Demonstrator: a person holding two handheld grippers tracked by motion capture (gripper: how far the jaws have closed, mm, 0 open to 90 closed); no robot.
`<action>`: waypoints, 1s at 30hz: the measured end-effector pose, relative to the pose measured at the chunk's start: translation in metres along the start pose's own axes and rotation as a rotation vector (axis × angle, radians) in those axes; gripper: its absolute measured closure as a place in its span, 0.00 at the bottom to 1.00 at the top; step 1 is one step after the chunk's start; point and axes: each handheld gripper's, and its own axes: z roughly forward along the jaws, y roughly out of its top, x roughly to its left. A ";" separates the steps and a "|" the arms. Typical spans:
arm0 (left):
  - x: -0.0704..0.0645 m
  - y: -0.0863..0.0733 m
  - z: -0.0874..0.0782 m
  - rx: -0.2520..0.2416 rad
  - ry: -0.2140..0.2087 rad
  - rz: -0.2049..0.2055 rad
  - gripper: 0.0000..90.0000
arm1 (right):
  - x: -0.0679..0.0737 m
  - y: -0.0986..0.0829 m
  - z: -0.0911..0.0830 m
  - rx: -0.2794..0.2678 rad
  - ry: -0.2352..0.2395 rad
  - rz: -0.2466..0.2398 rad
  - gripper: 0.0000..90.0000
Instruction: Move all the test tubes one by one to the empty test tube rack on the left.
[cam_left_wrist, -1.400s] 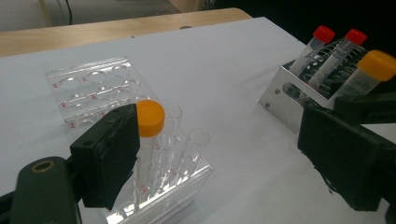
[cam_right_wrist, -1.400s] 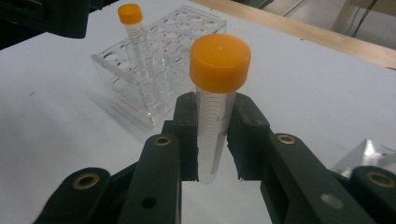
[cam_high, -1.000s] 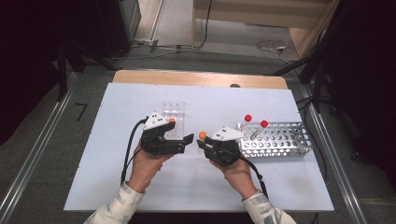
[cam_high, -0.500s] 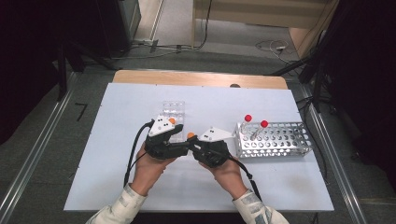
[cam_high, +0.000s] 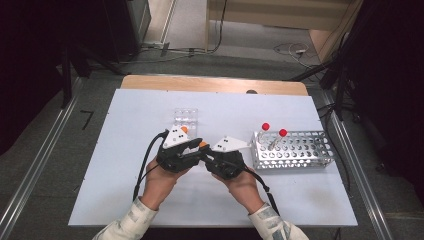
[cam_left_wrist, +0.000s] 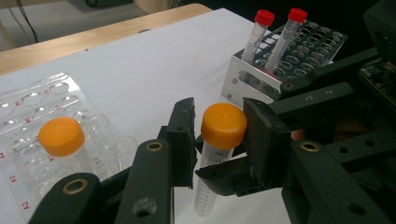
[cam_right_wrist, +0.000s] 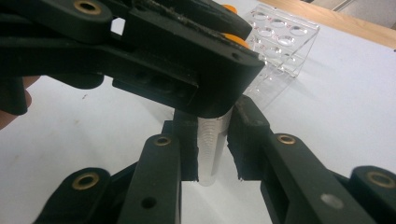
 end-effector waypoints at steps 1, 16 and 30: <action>0.000 0.000 0.000 0.002 -0.001 0.001 0.75 | 0.000 0.000 0.000 0.000 0.001 0.000 0.79; 0.004 0.005 -0.007 -0.012 0.008 -0.017 0.78 | 0.000 -0.001 -0.005 0.005 0.040 0.001 0.61; 0.014 0.016 -0.027 -0.057 0.034 -0.042 0.78 | -0.014 -0.023 -0.020 0.053 0.039 0.045 0.30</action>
